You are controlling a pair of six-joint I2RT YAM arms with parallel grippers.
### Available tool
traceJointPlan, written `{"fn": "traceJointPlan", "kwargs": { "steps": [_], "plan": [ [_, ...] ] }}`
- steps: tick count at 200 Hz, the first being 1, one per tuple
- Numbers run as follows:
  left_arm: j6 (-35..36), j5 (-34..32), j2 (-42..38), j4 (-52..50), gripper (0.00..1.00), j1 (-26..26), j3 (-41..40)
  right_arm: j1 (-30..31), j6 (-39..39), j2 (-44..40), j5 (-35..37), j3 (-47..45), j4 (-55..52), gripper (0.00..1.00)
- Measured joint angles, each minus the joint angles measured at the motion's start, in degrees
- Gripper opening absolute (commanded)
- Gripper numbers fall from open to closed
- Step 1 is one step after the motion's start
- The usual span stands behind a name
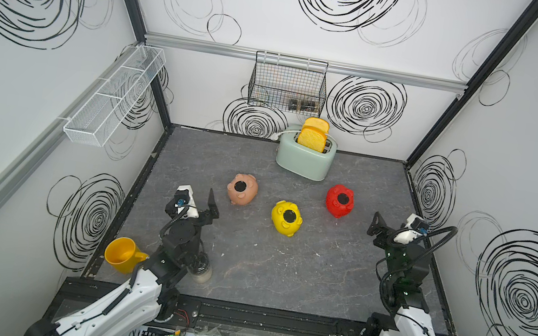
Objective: Close piggy banks
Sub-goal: Reset both arms
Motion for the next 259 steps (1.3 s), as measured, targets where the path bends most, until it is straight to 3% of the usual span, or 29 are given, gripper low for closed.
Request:
{"fn": "traceJointPlan", "kwargs": {
  "steps": [54,79,136,185,259],
  "plan": [
    [0.02,1.09,0.57,3.72,0.96,6.8,-4.68,-1.73,-0.2,7.98,-0.02,-0.9,3.39,0.98],
    [0.68,3.78,2.14,10.4,0.96,8.94,-7.19,-2.4,-0.52,13.0,-0.26,-0.94,5.46,0.99],
    [-0.17,15.34,18.95,26.51,0.96,19.98,-8.04,-3.43,0.02,24.46,-0.04,-4.48,17.05,0.99],
    [-0.92,23.91,29.99,39.06,0.96,23.15,-8.09,-4.85,0.98,29.7,-0.68,-3.91,24.61,0.99],
    [-0.2,28.06,19.65,36.59,0.96,21.24,-8.09,-4.94,1.42,30.08,-1.79,-3.58,26.4,0.98]
  ]
}}
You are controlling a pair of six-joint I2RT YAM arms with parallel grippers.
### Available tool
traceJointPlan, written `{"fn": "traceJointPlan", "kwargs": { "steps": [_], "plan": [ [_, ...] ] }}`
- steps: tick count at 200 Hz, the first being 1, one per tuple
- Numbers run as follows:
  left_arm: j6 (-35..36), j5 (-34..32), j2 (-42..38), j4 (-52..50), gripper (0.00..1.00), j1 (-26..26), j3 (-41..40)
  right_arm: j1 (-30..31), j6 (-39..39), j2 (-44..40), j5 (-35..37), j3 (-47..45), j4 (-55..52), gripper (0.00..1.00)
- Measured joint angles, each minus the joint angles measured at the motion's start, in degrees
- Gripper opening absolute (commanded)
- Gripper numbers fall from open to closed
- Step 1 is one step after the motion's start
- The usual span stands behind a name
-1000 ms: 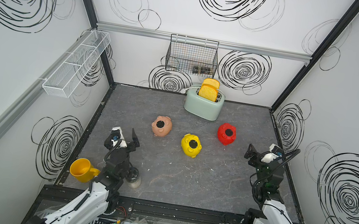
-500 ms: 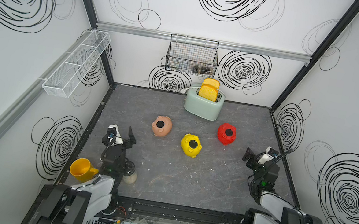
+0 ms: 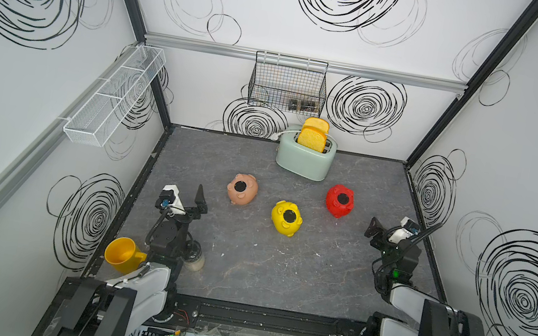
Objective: Close piggy banks
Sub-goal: Reset both arms
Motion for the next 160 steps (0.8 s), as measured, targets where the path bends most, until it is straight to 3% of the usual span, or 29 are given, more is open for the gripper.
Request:
{"fn": "traceJointPlan", "kwargs": {
  "steps": [54,100,122,160],
  "plan": [
    [4.07,-4.28,-14.88,-10.97,0.96,-10.97,0.04,-0.07,0.26,-0.17,0.04,0.0,0.0,0.98],
    [5.64,-7.28,-17.57,-17.86,0.96,-15.61,4.39,-0.24,0.35,-0.31,0.31,0.0,-0.02,0.98],
    [5.99,-9.88,-15.63,-16.59,0.96,-13.51,5.14,-0.24,0.35,-0.44,0.35,0.0,-0.02,0.98],
    [3.67,-10.51,-6.36,-11.96,0.96,-3.19,5.31,-0.24,0.37,-0.42,0.44,0.0,-0.02,0.98]
  ]
}}
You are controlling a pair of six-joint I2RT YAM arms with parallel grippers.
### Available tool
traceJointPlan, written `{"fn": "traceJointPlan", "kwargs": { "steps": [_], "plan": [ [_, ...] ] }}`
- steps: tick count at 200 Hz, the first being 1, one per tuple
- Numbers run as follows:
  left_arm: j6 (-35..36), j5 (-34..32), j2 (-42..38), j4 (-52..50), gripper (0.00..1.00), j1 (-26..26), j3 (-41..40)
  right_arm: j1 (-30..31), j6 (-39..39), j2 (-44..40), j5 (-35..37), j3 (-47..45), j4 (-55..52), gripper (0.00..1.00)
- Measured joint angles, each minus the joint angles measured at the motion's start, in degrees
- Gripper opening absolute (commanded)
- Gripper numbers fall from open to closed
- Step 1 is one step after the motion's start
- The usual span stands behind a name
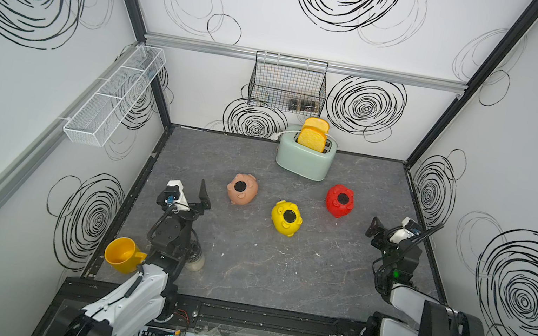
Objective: Close piggy banks
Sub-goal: Reset both arms
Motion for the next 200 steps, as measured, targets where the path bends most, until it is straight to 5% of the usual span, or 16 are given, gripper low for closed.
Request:
{"fn": "traceJointPlan", "kwargs": {
  "steps": [36,62,109,153,200],
  "plan": [
    [-4.26,0.11,9.77,7.04,0.96,8.2,-0.76,0.0,0.0,-0.02,0.04,0.0,-0.02,0.98],
    [-6.82,1.18,12.48,9.97,0.96,9.57,-1.75,0.0,-0.02,0.04,0.02,0.02,-0.04,0.98],
    [-6.91,3.06,5.03,7.52,0.96,4.26,-1.57,0.0,0.0,0.04,0.04,0.2,-0.07,0.98],
    [-5.6,2.91,-6.86,-4.59,0.96,-5.05,3.19,0.0,0.0,0.04,0.15,0.2,-0.09,0.98],
    [-2.82,2.08,-5.73,-10.82,0.96,-6.38,11.93,0.0,0.0,0.02,0.24,0.2,-0.07,0.98]
  ]
}}
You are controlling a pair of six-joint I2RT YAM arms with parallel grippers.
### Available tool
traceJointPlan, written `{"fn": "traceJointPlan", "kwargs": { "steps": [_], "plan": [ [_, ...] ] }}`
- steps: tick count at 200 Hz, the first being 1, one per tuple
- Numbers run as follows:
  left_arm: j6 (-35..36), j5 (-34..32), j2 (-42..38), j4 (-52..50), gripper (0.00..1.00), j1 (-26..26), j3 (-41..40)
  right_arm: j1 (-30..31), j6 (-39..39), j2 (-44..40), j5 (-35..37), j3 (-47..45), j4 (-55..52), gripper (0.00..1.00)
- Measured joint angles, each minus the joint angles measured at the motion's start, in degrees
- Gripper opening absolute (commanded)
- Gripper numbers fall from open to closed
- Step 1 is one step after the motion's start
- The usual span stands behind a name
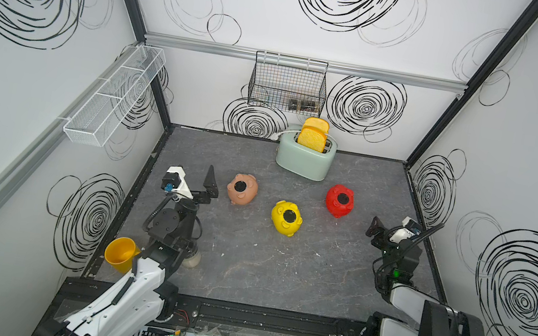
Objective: Close piggy banks
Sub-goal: Reset both arms
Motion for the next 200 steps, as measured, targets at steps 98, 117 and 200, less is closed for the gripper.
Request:
{"fn": "traceJointPlan", "kwargs": {
  "steps": [98,117,200],
  "plan": [
    [-1.88,-7.85,19.45,12.61,0.96,13.97,-7.82,0.17,-0.07,0.07,-0.07,0.28,-0.59,0.99],
    [-0.83,-9.31,22.69,15.41,0.96,13.29,-8.44,0.26,-0.13,0.33,-0.13,0.9,-0.87,0.99],
    [0.59,-7.39,23.17,18.71,0.96,10.93,-8.44,0.33,-0.24,0.46,-0.2,1.2,-0.98,0.99]
  ]
}}
